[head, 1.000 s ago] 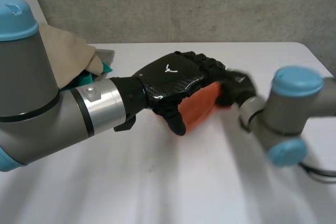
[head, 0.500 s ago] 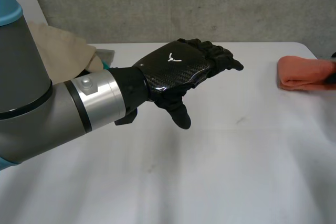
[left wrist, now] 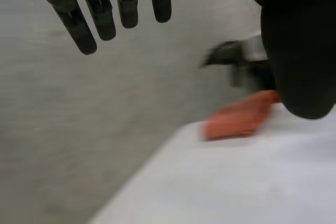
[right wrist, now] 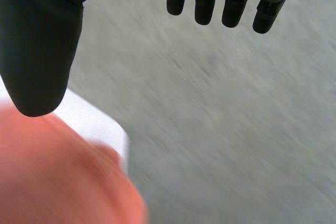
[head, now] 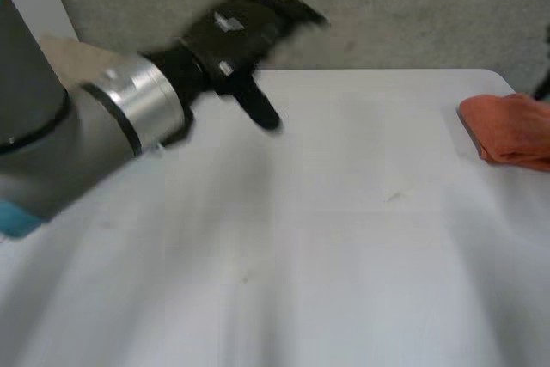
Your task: Fold the laundry.
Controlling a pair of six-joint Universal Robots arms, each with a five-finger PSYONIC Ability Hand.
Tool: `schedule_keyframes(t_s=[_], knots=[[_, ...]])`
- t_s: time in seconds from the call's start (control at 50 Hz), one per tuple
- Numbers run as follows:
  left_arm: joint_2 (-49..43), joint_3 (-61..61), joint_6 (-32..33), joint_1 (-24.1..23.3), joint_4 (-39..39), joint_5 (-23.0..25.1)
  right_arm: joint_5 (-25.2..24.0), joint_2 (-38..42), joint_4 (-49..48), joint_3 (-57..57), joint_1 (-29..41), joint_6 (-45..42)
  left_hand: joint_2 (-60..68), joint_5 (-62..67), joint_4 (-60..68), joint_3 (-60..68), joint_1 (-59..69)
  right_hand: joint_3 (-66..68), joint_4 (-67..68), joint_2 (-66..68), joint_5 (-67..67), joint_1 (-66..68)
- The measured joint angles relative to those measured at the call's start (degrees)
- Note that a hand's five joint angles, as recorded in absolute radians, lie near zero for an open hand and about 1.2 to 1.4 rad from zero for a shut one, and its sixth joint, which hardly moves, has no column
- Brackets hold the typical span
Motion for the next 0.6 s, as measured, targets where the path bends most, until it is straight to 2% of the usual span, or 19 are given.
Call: schedule_keyframes(t_s=[0.06, 0.1, 0.16, 0.2, 0.32, 0.38, 0.42, 0.44, 0.5, 0.54, 0.6], knots=[[-1.62, 2.84, -0.93, 4.13, 3.07, -9.49, -4.95, -8.6, -4.26, 11.81, 2.73, 2.64, 0.0, 0.0, 0.0, 0.0, 0.0, 0.0, 0.0, 0.0, 0.0, 0.0], [-3.42, 4.6, -0.64, 7.22, 4.3, -14.19, -7.71, -13.6, -6.72, 18.66, 4.3, 3.83, 0.0, 0.0, 0.0, 0.0, 0.0, 0.0, 0.0, 0.0, 0.0, 0.0], [-7.04, 7.06, 1.67, 11.98, 5.3, -18.83, -11.36, -20.09, -9.93, 27.66, 6.38, 5.25, 0.0, 0.0, 0.0, 0.0, 0.0, 0.0, 0.0, 0.0, 0.0, 0.0], [-10.91, 9.07, 5.64, 16.16, 5.77, -21.11, -14.89, -26.33, -12.78, 37.36, 9.03, 5.58, 0.0, 0.0, 0.0, 0.0, 0.0, 0.0, 0.0, 0.0, 0.0, 0.0], [-23.26, 14.77, 19.58, 24.49, 9.41, -21.78, -19.03, -36.6, -14.99, 57.46, 15.71, 0.57, 0.07, 0.0, 0.11, 0.04, 0.18, 0.0, 0.0, 0.0, 0.0, 0.0], [-28.7, 17.45, 23.9, 26.86, 11.66, -21.43, -19.45, -39.21, -15.13, 63.4, 17.58, -2.16, 0.57, 0.46, 0.74, 0.59, 1.05, 0.0, 0.0, 0.0, 0.0, 0.0], [-34.47, 20.61, 27.12, 29.0, 13.96, -21.11, -19.48, -41.55, -15.22, 69.26, 19.17, -5.64, 11.13, 9.62, 10.49, 9.9, 12.74, 0.0, 0.0, 0.0, 0.0, 0.0], [-36.22, 21.65, 27.78, 29.53, 14.61, -21.05, -19.42, -42.22, -15.23, 71.09, 19.54, -6.91, 23.21, 21.18, 22.44, 21.71, 25.93, 0.0, 0.0, 0.0, 0.0, 0.0], [-39.85, 23.91, 28.66, 30.41, 15.86, -21.12, -19.18, -43.3, -15.24, 74.31, 19.95, -9.33, 46.3, 43.44, 46.32, 44.99, 48.34, 0.0, 0.0, 0.0, 0.0, 0.0], [-41.14, 24.76, 28.53, 30.3, 16.69, -21.54, -18.89, -43.83, -15.34, 76.11, 19.89, -10.83, 54.86, 51.91, 55.42, 53.02, 52.86, 0.0, 0.0, 0.0, 0.0, 0.0], [-40.81, 24.66, 27.9, 29.43, 17.54, -22.42, -18.69, -44.09, -15.5, 76.92, 19.67, -11.52, 56.05, 52.46, 56.81, 54.26, 52.86, 0.0, 0.0, 0.0, 0.0, 0.0]])
